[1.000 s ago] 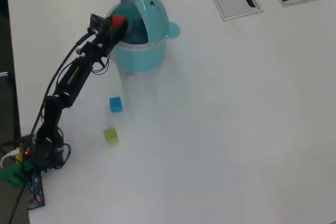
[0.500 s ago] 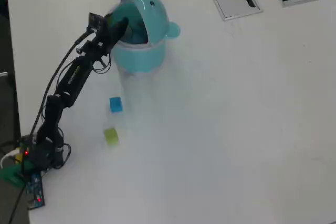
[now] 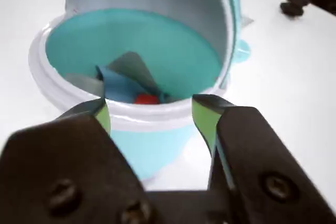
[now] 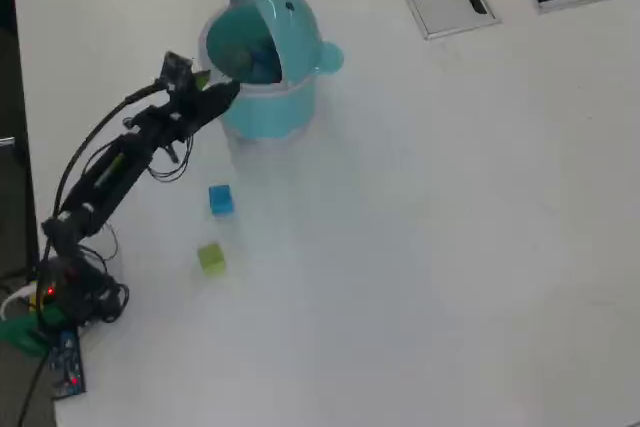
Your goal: Grasp RGB lego blocks and put them in the bin one by one.
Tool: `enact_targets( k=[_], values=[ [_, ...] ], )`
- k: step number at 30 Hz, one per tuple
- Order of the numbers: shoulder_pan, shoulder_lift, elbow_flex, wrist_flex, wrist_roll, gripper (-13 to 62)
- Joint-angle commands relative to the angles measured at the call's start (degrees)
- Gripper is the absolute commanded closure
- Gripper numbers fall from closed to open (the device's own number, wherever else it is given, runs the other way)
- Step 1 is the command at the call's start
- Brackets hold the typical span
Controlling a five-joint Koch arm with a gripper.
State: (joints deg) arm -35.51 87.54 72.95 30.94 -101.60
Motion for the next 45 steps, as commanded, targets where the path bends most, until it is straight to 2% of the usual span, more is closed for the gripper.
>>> enact_targets(
  k=[1,10,19,23,31,45],
  values=[
    [2.29,6.33,-0.35,-2.72,0.09,19.8],
    [15.12,18.54,16.7,-0.26,0.53,15.2],
    [26.72,28.21,35.51,2.81,1.05,15.3],
    [30.41,29.27,38.14,4.13,1.14,15.3],
    [31.55,31.64,45.44,9.76,1.23,15.6],
    [33.31,31.55,55.72,8.88,0.88,16.0]
  ],
)
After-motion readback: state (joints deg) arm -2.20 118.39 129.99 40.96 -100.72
